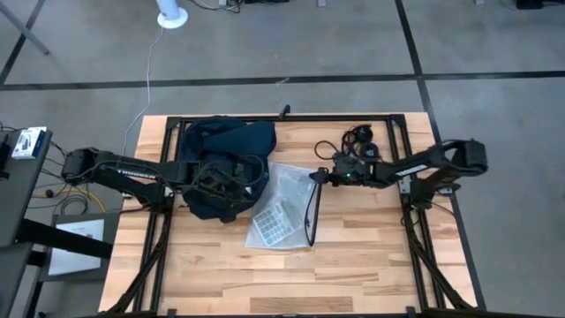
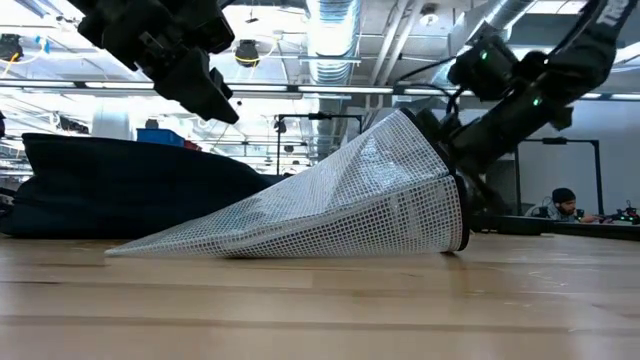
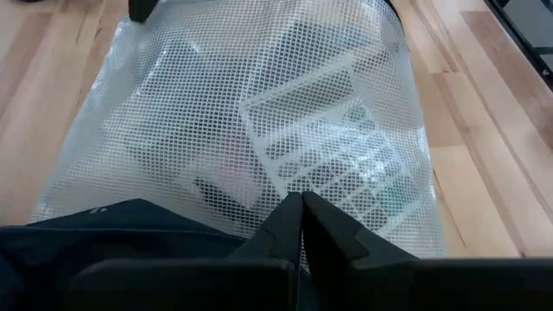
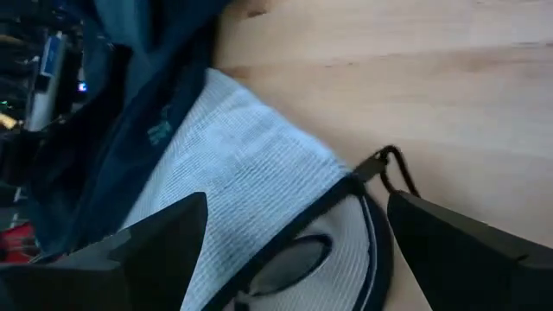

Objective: Unpack backpack
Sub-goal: Close the white zip lock bag

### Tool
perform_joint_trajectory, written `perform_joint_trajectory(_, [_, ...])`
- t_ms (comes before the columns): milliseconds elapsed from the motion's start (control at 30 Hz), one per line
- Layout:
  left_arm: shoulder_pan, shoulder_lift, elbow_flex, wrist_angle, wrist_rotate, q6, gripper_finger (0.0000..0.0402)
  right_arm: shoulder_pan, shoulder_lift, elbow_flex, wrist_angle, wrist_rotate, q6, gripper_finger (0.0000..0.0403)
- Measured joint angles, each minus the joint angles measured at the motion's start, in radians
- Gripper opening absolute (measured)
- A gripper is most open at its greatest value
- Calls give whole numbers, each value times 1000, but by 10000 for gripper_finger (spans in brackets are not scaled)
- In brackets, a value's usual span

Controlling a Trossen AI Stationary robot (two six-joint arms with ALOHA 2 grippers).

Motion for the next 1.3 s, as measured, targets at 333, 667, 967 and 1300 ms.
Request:
perform_joint_trajectory(333, [0,0,0,0,-1,-28,0,5,138,0,186,-7,-3,284])
perform_joint_trajectory(667, [0,0,0,-1,-28,-84,0,28,103,0,184,-8,-19,155])
perform_joint_trajectory(967, [0,0,0,-27,-84,-114,0,40,102,0,185,-9,-96,29])
perform_joint_trajectory(1300, [3,0,0,-56,-89,-111,0,167,27,100,41,-37,-500,1])
